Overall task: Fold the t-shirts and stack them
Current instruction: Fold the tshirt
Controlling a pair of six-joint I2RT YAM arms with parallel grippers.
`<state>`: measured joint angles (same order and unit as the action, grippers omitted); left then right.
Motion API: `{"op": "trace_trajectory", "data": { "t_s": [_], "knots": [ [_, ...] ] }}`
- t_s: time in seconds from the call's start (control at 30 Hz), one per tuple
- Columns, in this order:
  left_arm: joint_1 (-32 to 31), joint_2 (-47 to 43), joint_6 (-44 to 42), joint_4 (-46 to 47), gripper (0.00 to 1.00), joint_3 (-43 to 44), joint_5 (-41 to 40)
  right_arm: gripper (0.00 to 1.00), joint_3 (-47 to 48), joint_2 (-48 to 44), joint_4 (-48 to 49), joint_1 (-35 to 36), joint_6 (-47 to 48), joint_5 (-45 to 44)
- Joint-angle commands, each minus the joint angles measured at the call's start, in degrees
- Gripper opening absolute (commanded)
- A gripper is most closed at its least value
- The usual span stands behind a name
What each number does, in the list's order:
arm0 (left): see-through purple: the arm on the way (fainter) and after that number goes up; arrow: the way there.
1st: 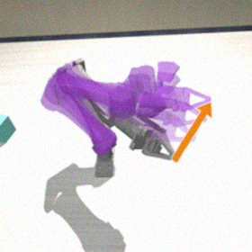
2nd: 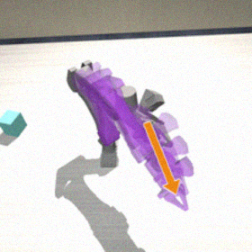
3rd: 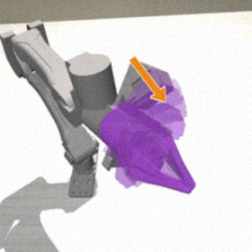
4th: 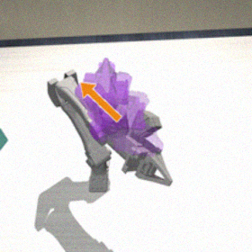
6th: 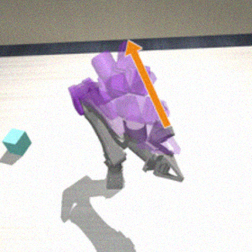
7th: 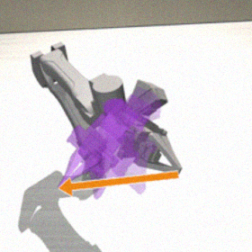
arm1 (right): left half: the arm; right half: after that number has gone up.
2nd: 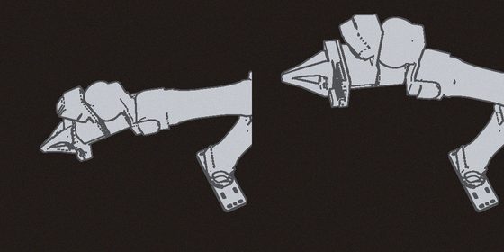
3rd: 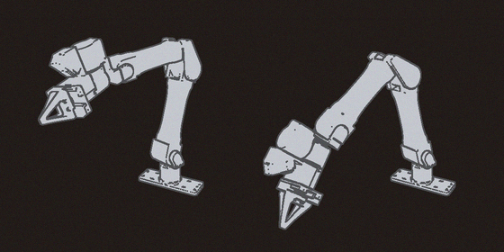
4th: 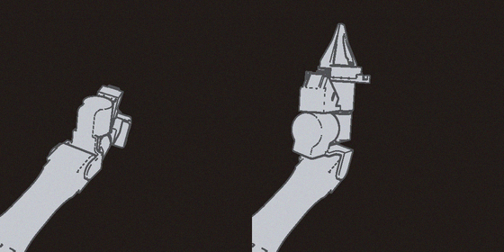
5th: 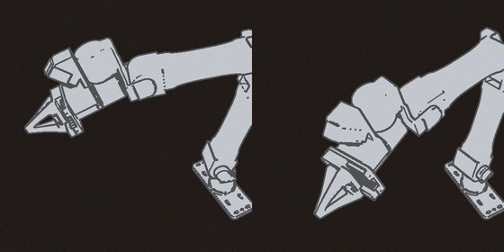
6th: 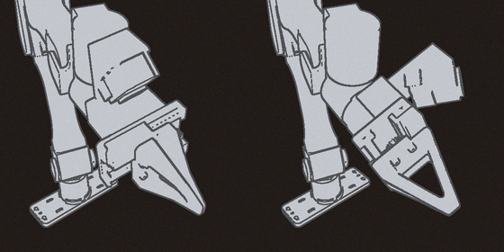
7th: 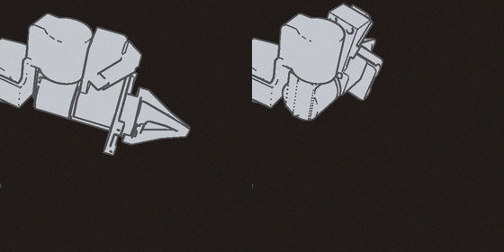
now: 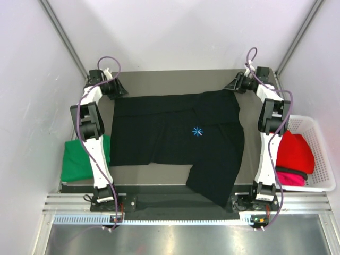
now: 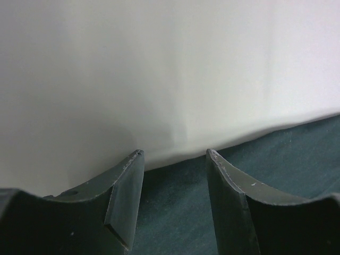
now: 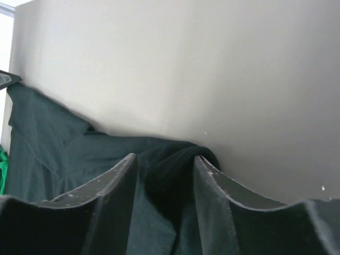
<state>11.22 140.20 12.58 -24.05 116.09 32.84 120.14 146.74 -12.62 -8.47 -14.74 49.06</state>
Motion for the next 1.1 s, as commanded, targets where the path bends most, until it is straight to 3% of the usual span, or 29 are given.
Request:
{"op": "trace_trajectory", "data": {
  "t_s": [0.0, 0.13, 0.27, 0.53, 0.73, 1.07],
  "knots": [
    [-0.76, -0.89, -0.1, 0.94, 0.55, -0.52, 0.3, 0.45, 2.82, 1.01, 1.73, -0.5, -1.69, -0.45],
    [-1.12, -1.6, -0.36, 1.03, 0.55, -0.95, 0.12, 0.24, 2.91, 1.36, 0.5, -0.58, -1.52, -5.36],
    [-1.2, -2.3, -0.54, 1.03, 0.55, -1.57, 0.03, 0.15, 3.87, 2.06, 0.49, -0.5, -0.12, -7.66],
    [-1.2, -2.04, 0.16, 2.7, 0.55, -1.57, -1.46, 0.15, 6.95, 3.82, 2.16, 0.12, -0.46, -7.93],
    [-1.29, -3.44, -1.23, 2.52, 0.56, 0.36, -4.1, 0.23, 7.13, 3.73, 1.55, 0.12, -0.46, -9.5],
    [-1.03, -7.22, -6.16, -0.38, 0.6, 0.01, -14.73, 0.31, 6.25, 2.94, 0.67, 0.21, 1.47, -10.03]
  ]
}}
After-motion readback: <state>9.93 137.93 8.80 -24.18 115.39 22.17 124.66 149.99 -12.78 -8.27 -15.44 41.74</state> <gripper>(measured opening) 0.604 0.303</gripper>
